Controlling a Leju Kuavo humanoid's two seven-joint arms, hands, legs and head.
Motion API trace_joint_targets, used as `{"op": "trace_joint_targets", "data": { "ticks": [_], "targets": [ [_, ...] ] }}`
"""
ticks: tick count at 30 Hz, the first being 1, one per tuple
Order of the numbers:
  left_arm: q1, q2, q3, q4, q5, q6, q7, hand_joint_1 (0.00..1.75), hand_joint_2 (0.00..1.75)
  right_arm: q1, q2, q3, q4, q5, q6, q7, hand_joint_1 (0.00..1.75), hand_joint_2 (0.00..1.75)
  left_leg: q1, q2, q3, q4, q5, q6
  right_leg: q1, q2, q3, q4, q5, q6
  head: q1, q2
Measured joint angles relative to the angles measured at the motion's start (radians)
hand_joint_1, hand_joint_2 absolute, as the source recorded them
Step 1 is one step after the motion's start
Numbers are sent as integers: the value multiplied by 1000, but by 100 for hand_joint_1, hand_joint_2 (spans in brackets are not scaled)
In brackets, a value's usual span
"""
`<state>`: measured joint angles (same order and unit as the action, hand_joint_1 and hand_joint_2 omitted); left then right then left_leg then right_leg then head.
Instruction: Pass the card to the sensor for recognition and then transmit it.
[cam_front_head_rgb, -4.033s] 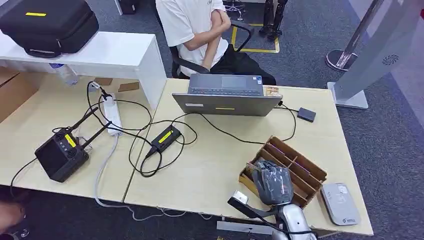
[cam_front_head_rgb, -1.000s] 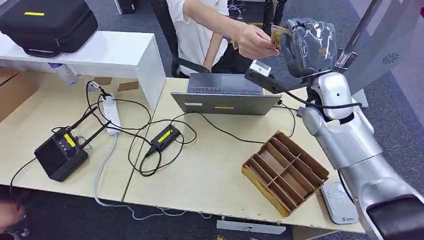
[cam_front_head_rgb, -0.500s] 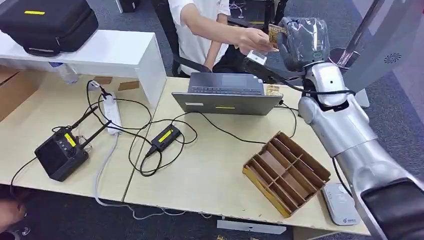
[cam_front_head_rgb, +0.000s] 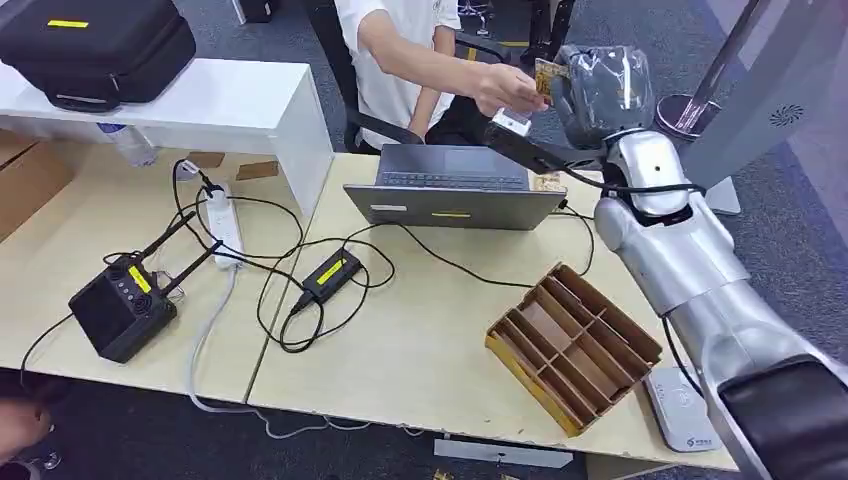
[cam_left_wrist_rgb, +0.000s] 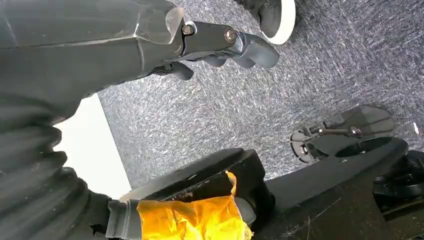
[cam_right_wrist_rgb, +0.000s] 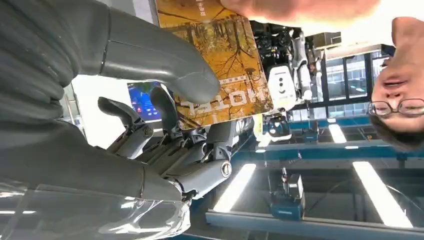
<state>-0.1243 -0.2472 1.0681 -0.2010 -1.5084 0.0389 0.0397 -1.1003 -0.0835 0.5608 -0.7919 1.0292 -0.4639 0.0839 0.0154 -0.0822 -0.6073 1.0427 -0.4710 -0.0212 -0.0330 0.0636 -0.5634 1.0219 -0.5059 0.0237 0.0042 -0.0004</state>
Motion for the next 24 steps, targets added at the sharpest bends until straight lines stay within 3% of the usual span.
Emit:
{"op": "trace_joint_targets", "data": {
  "ticks": [6, 24],
  "targets": [
    [0, 0, 0, 0, 1, -42, -8, 0, 175, -1, 1, 5, 2, 0, 1, -2, 0, 175, 0, 1, 0, 0, 0, 0, 0, 1, 0, 0, 0, 0, 0, 0],
    [0, 0, 0, 0, 2, -23, 0, 0, 175, 19, -35, 22, 13, 17, -7, 3, 0, 175, 0, 1, 1, 0, 1, -1, 0, 2, 0, 0, 0, 0, 0, 0]
  ]
}}
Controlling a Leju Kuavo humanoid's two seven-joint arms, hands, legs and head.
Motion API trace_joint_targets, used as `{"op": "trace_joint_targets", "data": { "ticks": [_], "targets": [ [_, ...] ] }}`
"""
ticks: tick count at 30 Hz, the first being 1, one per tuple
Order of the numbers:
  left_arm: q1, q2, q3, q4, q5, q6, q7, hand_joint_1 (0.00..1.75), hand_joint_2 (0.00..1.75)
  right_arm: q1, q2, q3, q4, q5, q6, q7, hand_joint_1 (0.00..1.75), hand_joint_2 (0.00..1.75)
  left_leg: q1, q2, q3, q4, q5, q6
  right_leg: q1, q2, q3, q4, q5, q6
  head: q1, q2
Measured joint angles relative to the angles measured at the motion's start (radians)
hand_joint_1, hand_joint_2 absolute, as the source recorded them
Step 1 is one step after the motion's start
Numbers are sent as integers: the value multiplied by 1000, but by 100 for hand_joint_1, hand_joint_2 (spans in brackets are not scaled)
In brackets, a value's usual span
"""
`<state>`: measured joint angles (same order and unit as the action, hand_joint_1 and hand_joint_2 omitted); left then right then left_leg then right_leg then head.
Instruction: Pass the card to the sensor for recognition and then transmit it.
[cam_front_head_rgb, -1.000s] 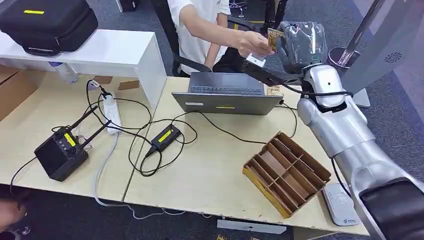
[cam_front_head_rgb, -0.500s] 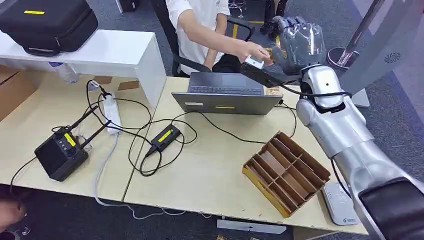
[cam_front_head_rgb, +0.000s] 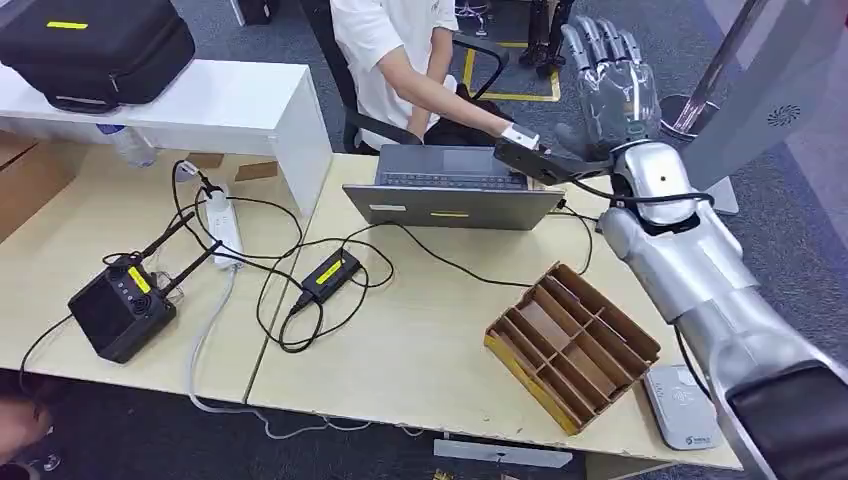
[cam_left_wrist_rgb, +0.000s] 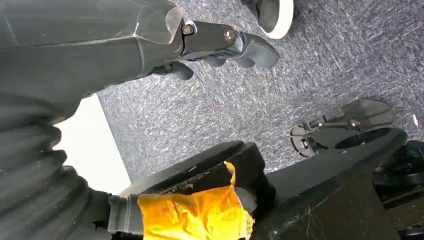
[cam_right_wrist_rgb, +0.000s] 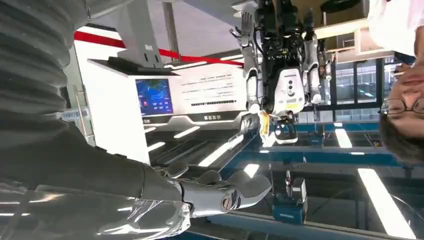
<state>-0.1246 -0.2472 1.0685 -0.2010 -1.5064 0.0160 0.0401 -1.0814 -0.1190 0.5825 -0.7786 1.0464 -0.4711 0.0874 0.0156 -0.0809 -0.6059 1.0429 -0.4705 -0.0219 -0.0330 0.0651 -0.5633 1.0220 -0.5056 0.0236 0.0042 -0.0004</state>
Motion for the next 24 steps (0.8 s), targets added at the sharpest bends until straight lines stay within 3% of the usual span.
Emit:
{"op": "trace_joint_targets", "data": {
  "ticks": [15, 18, 24],
  "targets": [
    [1, 0, 0, 0, 13, 5, 3, 0, 175, 1, -105, 5, 33, 55, 3, 31, 0, 175, 0, 0, 1, 1, 0, 0, 0, 0, 0, -1, 0, 0, 0, 0],
    [1, 0, 2, 0, 23, 5, 9, 0, 175, 0, -163, 1, 48, 52, 0, 17, 0, 175, 0, -6, 0, 1, 1, 1, 0, -6, 1, -1, 0, 1, 0, 0],
    [3, 1, 16, 0, 48, 3, 12, 0, 175, -5, -331, -22, 74, 56, 19, -6, 0, 175, 0, -6, -2, 3, 1, 1, -1, -6, 1, -2, 0, 1, 0, 0]
  ]
}}
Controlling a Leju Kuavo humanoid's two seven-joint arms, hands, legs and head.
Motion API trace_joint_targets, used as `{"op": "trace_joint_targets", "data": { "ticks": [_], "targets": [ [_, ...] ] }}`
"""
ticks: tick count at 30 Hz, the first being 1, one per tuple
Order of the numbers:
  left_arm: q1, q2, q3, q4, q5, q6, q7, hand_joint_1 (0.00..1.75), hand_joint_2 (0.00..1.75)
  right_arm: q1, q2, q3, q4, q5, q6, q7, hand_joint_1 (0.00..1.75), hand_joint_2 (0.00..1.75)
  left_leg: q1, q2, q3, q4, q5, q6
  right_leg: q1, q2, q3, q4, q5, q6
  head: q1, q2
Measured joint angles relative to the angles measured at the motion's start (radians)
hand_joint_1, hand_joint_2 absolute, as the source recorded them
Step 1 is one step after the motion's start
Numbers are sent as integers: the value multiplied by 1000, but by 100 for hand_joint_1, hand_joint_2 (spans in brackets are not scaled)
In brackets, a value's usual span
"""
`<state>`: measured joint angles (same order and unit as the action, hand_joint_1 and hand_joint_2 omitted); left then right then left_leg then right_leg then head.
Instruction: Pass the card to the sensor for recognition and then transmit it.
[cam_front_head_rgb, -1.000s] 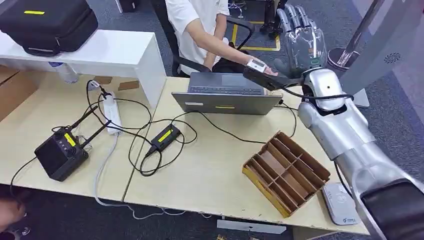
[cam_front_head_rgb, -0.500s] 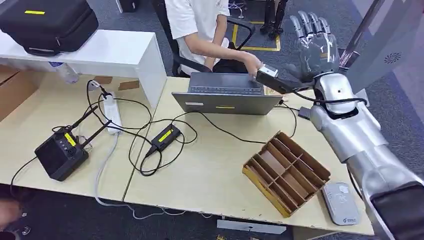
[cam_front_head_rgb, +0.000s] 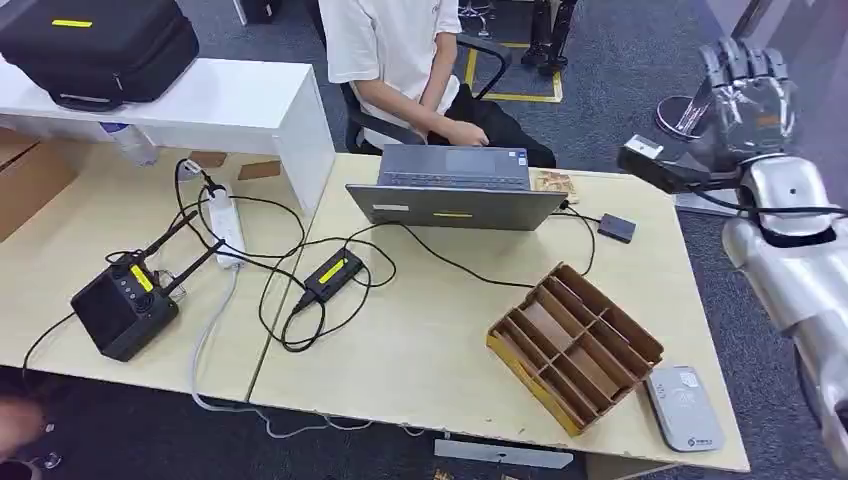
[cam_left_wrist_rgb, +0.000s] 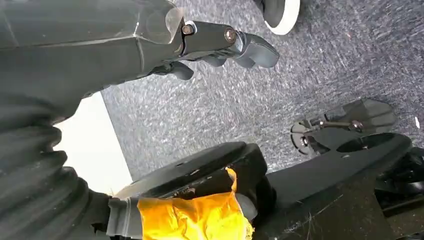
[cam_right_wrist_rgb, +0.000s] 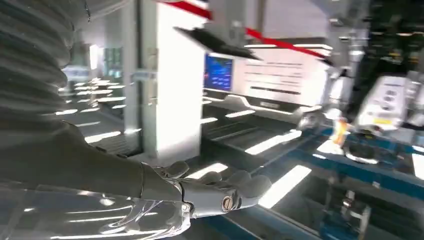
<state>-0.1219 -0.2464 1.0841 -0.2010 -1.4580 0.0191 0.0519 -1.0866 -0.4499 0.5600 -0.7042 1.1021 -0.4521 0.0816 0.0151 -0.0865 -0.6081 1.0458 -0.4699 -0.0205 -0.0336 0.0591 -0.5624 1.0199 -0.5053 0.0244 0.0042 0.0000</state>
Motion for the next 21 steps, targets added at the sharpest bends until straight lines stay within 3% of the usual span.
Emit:
{"op": "trace_joint_targets", "data": {
  "ticks": [4, 7, 17, 21],
  "targets": [
    [2, 0, 18, 0, 19, 2, 2, 0, 175, -16, -126, -23, 7, -7, 32, -9, 0, 175, 0, -1, -2, 0, 0, 0, 0, -1, 0, 0, 0, 0, 0, 0],
    [2, 0, 28, 0, 22, 2, 2, 0, 175, -28, -185, -32, 8, -7, 41, -16, 0, 175, 0, 2, -1, 0, -1, 2, 0, 3, 0, 0, 0, 0, 0, 0],
    [2, 0, 37, 0, 22, 2, 2, 0, 175, -31, -244, -41, 8, -7, 41, -10, 0, 175, 0, 4, 1, 0, -1, 2, 1, 4, 0, 1, 0, 0, 0, 0],
    [1, 0, 38, 0, 28, 3, 8, 0, 175, -32, -271, -47, 10, -4, 42, 24, 0, 175, 0, 2, 1, 0, -1, 2, 1, 2, 0, 1, 0, 0, 0, 0]
  ]
}}
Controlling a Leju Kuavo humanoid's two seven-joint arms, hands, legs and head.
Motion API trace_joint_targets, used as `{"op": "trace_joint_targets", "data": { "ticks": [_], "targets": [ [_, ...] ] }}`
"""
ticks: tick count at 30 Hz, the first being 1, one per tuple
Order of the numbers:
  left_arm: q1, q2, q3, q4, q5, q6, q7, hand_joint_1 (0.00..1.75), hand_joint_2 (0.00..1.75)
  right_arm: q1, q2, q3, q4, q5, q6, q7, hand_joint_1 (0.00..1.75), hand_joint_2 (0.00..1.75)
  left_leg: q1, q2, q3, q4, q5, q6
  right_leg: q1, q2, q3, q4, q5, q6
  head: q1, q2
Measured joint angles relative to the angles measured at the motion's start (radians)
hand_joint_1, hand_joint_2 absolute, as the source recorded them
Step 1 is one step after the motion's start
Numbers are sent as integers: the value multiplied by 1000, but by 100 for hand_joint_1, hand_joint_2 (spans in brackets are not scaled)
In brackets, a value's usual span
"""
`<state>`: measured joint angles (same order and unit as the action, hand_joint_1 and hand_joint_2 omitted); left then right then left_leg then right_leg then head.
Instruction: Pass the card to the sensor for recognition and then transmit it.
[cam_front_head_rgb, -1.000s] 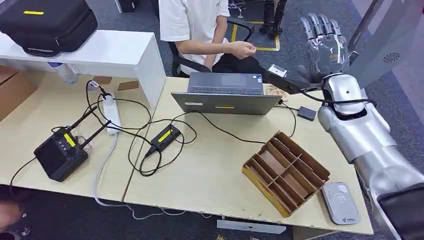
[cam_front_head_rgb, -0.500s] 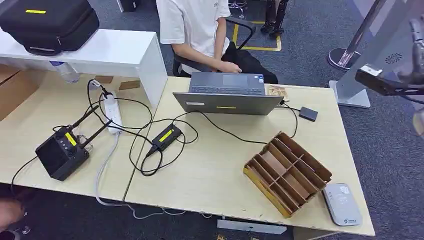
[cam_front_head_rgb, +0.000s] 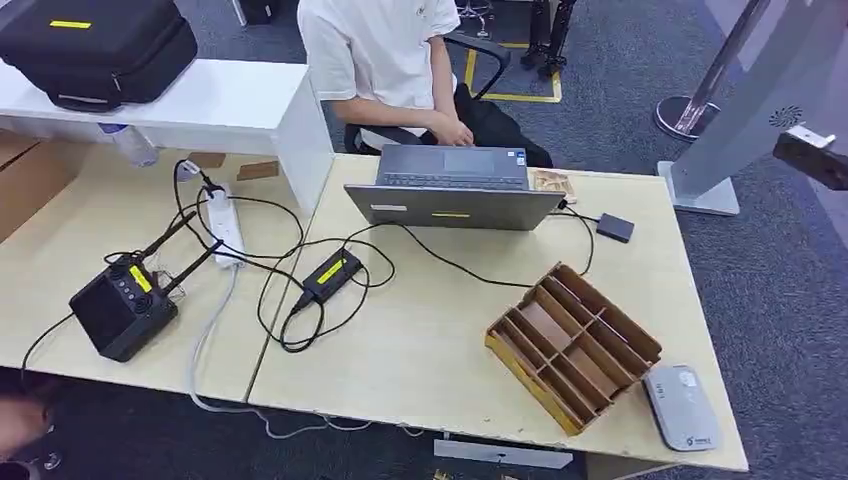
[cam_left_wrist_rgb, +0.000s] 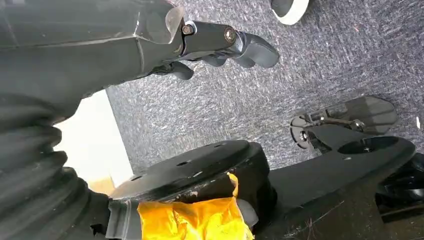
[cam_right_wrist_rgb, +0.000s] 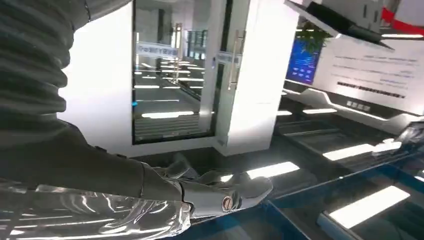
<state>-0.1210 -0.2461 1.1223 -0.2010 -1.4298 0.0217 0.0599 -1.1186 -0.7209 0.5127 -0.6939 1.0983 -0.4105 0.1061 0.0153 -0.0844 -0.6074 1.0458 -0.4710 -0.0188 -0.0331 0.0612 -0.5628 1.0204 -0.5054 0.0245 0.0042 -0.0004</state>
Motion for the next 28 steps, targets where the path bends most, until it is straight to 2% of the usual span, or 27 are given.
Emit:
{"op": "trace_joint_targets", "data": {
  "ticks": [8, 10, 12, 16, 20, 25, 28],
  "targets": [
    [-1, 1, 7, 0, 2, -2, 2, 0, 175, -16, -76, -24, 40, 26, 3, 16, 0, 175, -1, 1, -1, 0, 0, 0, 0, 1, 0, -1, 0, 0, 0, 0],
    [0, 1, 7, 0, 4, -1, 2, 0, 175, -17, -92, -24, 65, 66, 45, 57, 0, 175, -1, 0, -1, 0, 0, 1, 0, -1, 0, -1, 0, 0, 0, 0],
    [-1, 1, 11, 0, 17, -1, 2, 0, 175, -1, -113, -25, 110, 65, 115, 130, 0, 175, 1, -3, 0, 0, 0, 1, 0, -3, 1, -2, -1, 1, 0, 0],
    [1, 0, 24, 0, 31, -1, 12, 0, 175, 159, -171, -72, 198, -17, 40, 159, 0, 175, 3, -7, -1, 0, -1, 2, 3, -7, 4, -4, -1, 1, 0, 0],
    [-2, 0, 36, 0, 41, 0, 43, 0, 175, 372, -184, -136, 277, -78, 1, 209, 0, 175, 3, -7, -1, 0, -2, 3, 3, -7, 4, -5, -2, 2, 0, 0],
    [-1, 0, 51, 0, 54, 2, 64, 0, 175, 636, -158, -220, 349, -127, -39, 259, 0, 175, 3, -9, -2, -1, -3, 3, 3, -9, 4, -4, -3, 2, 0, 0],
    [-1, -1, 65, 0, 69, 13, 74, 0, 175, 782, -114, -284, 382, -187, -63, 266, 0, 175, 3, -10, -1, -2, -3, 2, 4, -10, 5, -4, -5, 1, 0, 0]
  ]
}}
